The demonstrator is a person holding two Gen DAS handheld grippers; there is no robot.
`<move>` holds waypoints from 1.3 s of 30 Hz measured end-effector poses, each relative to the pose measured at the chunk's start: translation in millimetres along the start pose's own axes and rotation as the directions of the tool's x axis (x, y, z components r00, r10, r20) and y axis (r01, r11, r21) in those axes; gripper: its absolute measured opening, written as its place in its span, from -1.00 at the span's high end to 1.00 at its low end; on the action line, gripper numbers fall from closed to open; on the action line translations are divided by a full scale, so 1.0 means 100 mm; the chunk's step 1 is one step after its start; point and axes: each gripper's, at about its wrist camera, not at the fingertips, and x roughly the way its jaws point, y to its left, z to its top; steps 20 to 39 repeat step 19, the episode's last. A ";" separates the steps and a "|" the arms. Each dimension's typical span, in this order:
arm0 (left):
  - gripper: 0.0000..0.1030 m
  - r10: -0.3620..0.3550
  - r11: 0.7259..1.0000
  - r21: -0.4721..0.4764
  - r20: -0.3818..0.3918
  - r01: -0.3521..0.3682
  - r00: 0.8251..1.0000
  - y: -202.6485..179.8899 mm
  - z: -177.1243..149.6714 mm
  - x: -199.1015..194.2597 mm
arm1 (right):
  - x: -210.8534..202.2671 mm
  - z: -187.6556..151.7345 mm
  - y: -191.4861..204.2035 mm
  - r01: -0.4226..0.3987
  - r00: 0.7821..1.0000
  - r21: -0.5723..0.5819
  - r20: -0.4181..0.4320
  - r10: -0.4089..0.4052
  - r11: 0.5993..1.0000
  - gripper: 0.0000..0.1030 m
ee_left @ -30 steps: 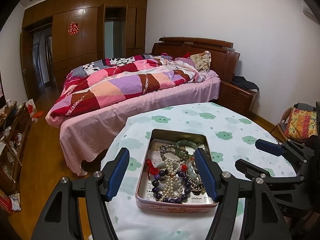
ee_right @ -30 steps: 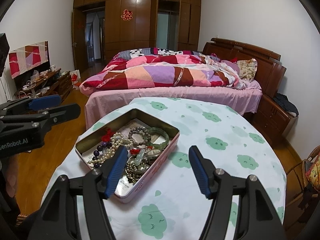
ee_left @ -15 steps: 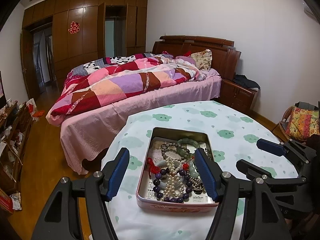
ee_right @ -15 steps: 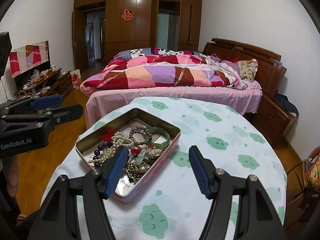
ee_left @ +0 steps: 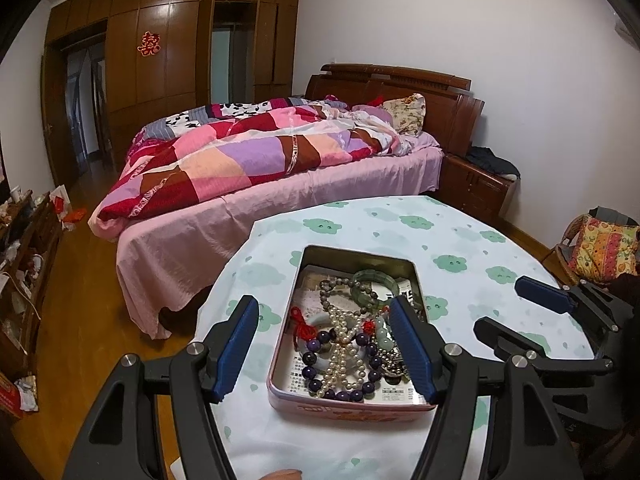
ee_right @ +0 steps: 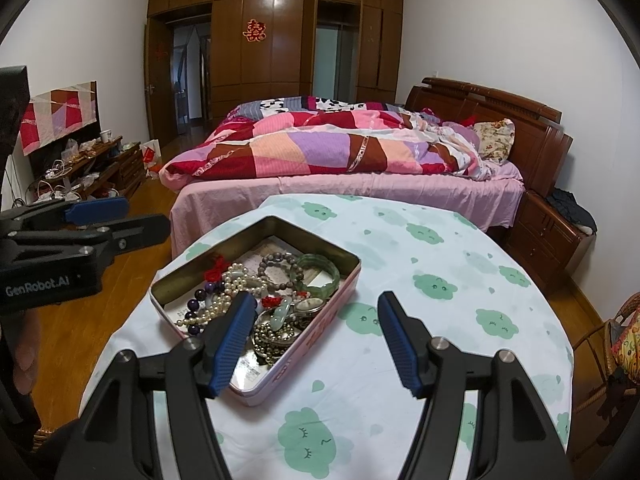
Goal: Organize jewelry
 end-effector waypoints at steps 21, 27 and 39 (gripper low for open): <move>-0.48 0.028 1.000 0.006 0.001 -0.028 1.000 0.00 -0.03 0.03 | 0.01 -0.03 0.01 0.001 1.000 -0.001 -0.004 -0.001 1.000 -0.32; -0.48 0.028 1.000 0.006 0.001 -0.028 1.000 0.00 -0.03 0.03 | 0.01 -0.03 0.01 0.001 1.000 -0.001 -0.004 -0.001 1.000 -0.32; -0.48 0.028 1.000 0.006 0.001 -0.028 1.000 0.00 -0.03 0.03 | 0.01 -0.03 0.01 0.001 1.000 -0.001 -0.004 -0.001 1.000 -0.32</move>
